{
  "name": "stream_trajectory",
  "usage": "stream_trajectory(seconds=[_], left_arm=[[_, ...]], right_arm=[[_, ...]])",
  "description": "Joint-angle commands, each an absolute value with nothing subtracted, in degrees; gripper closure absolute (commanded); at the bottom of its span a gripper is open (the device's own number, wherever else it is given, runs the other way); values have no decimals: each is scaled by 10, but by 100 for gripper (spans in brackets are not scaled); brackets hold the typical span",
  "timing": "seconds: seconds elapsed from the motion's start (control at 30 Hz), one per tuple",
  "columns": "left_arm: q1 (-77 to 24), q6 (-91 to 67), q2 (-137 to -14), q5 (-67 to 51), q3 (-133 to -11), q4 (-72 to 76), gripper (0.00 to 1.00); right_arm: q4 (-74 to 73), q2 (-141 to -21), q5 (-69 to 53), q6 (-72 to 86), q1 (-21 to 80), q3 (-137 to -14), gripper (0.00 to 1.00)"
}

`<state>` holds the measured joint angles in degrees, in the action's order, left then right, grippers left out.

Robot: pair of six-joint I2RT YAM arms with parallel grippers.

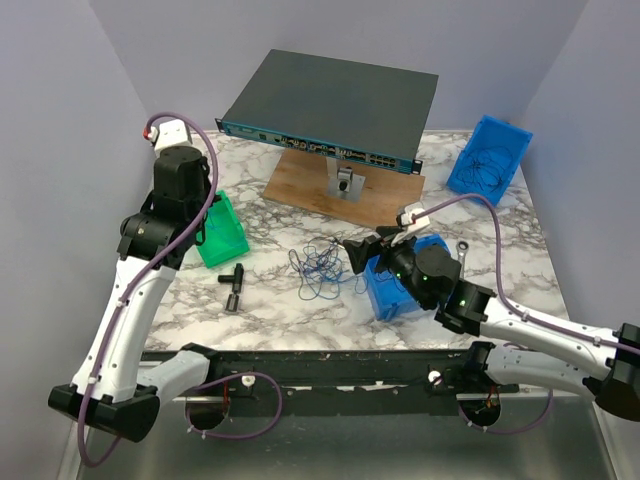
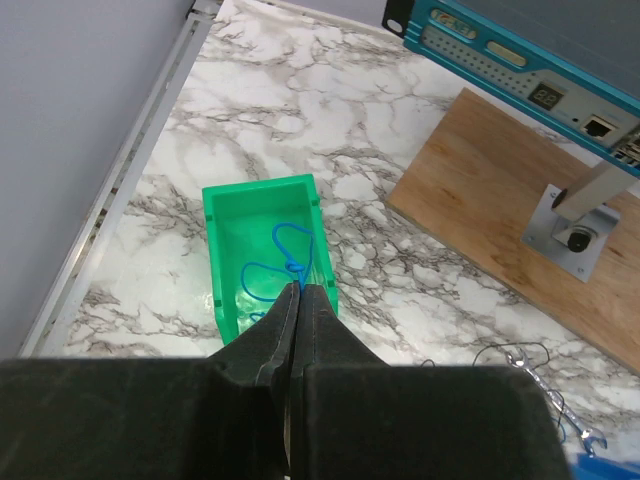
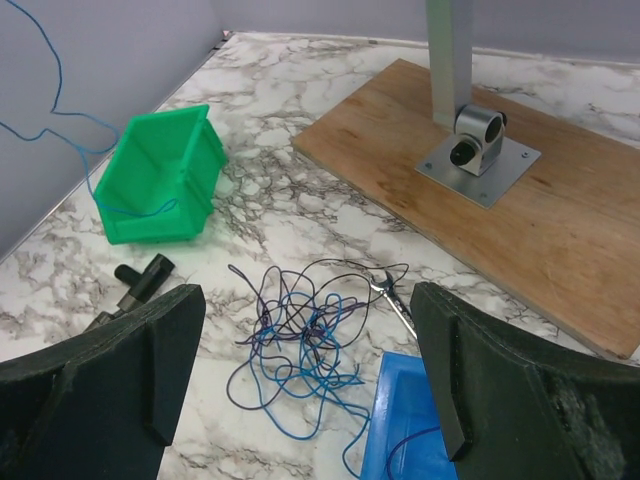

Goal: Untangle the cables
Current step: Place the cable in the bin.

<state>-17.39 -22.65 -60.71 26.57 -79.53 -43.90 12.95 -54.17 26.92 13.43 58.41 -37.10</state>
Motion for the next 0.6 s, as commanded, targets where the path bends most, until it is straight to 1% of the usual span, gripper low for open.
stream_trajectory(seconds=[0.0, 0.17, 0.3, 0.43, 0.57], left_arm=[[-142, -236, -633, 230, -779, -412, 100], [-131, -201, -661, 196, -786, -396, 100], [-128, -201, -680, 212, -779, -359, 100], [-118, -192, -709, 239, -786, -356, 100], [-100, -170, -721, 235, -787, -347, 100]], right_arm=[[209, -569, 293, 138, 585, -348, 8], [248, -598, 281, 148, 585, -339, 8], [237, -613, 265, 165, 585, -348, 8], [236, -612, 265, 182, 585, -338, 8], [247, -613, 270, 186, 585, -327, 8]])
